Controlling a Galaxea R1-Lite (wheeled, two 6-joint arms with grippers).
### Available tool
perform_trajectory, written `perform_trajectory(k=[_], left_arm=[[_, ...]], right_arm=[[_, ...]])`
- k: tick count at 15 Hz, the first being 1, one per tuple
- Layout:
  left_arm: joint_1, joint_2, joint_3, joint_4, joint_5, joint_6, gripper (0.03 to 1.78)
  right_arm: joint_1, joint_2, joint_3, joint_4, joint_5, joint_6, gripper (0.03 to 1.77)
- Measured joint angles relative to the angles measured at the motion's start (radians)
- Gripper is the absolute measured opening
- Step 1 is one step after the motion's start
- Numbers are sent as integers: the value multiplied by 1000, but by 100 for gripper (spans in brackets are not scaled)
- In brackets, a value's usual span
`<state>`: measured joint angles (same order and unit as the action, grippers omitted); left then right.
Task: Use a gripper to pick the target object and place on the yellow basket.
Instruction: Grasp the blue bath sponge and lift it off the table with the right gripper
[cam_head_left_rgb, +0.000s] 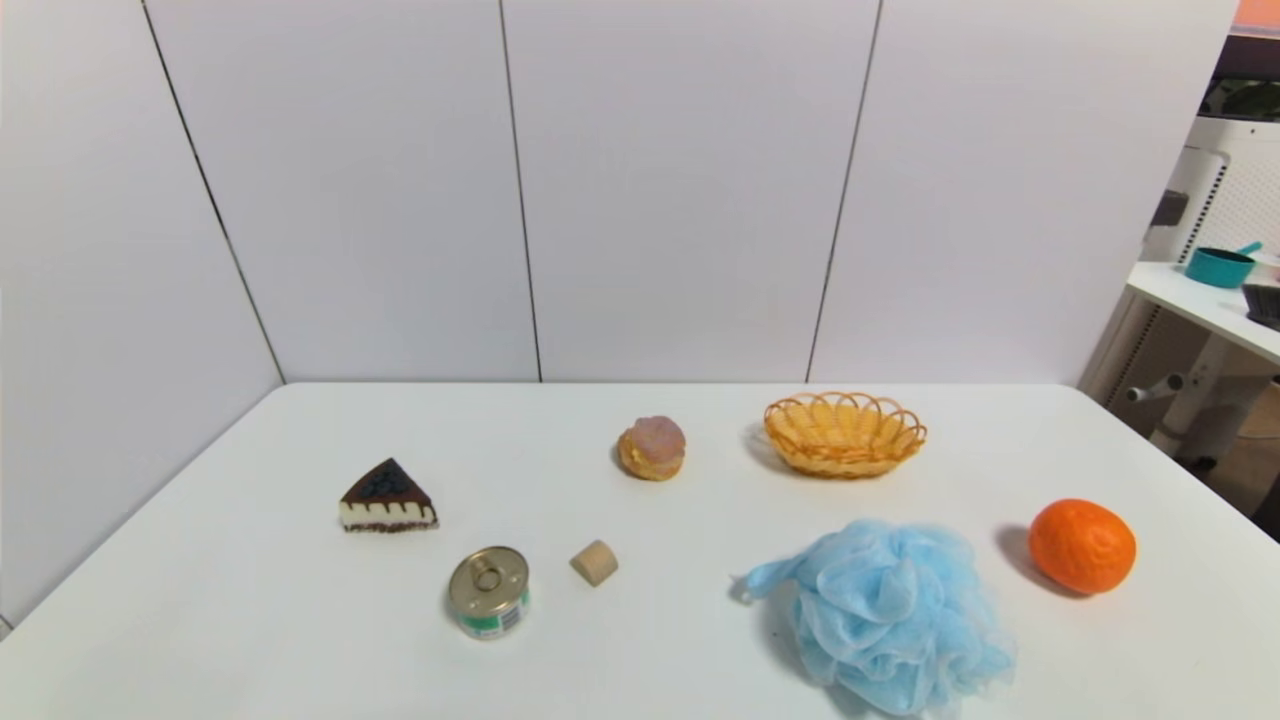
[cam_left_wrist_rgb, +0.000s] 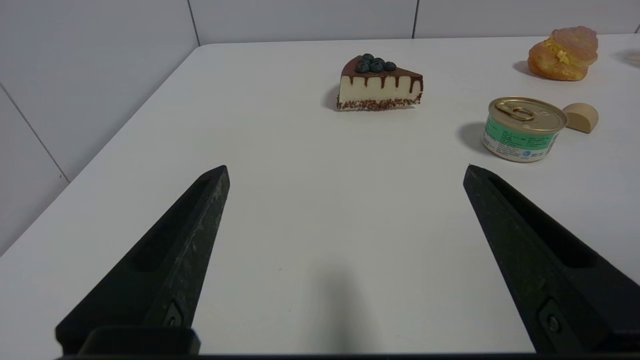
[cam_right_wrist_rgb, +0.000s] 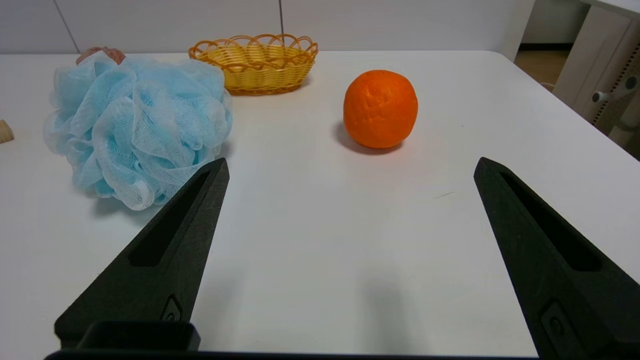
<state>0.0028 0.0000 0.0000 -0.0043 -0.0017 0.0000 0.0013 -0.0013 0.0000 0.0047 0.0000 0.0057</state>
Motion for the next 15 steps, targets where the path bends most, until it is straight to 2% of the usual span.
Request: perform_trajectory(k=[6,10,15], left_arm=[[0,0,0,0,0,0,169],[0,0,0,0,0,0,169],[0,0,0,0,0,0,169]], right_arm=[[0,0,0,7,0,0,169],[0,15,-26,64,1,-6,169],[1,147,-187,73,30,-7,169]])
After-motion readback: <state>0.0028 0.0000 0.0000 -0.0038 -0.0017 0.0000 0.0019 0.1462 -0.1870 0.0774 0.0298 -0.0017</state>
